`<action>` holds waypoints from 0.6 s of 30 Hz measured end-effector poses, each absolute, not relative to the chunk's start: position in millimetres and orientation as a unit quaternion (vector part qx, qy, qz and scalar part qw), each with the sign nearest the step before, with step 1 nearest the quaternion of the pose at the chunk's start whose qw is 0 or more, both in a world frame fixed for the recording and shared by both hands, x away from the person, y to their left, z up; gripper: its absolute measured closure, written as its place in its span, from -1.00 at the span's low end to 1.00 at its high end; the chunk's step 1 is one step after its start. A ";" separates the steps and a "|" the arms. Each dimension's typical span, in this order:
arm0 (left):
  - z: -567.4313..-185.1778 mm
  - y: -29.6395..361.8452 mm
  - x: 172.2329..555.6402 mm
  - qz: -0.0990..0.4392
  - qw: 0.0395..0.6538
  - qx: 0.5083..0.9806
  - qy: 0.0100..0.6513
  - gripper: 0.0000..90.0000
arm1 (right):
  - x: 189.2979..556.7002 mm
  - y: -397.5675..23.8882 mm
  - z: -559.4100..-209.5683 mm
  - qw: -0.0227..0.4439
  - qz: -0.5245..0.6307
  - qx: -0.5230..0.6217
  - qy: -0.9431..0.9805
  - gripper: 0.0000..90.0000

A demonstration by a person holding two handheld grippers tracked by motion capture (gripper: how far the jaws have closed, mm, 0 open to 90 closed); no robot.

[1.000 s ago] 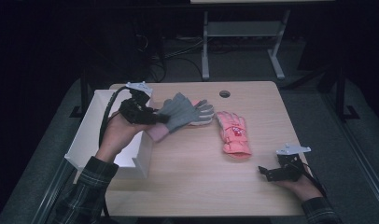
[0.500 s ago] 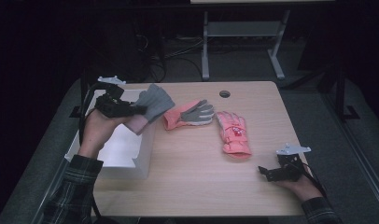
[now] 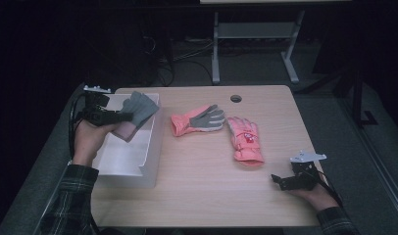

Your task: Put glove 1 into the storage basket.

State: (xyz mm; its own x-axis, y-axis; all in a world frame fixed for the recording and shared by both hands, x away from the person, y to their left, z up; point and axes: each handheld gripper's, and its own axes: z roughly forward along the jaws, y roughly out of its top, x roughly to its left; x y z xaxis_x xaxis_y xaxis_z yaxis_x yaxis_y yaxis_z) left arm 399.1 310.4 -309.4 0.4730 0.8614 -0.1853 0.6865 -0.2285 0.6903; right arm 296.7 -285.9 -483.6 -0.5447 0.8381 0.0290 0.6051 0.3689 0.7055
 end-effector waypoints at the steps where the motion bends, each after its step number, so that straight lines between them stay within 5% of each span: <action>1: -309.4 310.4 399.1 0.118 0.369 0.775 0.499 0.53 | 296.7 -285.9 -483.6 0.170 0.342 0.445 0.810 -0.96; 18: -380.8 340.4 417.5 0.110 0.322 0.753 0.563 0.52 | 296.7 -285.9 -483.6 0.170 0.342 0.446 0.810 -0.96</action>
State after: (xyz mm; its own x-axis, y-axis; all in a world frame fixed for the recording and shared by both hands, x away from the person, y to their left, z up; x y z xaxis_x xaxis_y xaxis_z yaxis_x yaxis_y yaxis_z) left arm 417.5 340.4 -380.8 0.3406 0.9194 -0.1966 0.7773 -0.1577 0.6090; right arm 296.7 -285.9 -483.6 -0.5448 0.8381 0.0291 0.6051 0.3689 0.7055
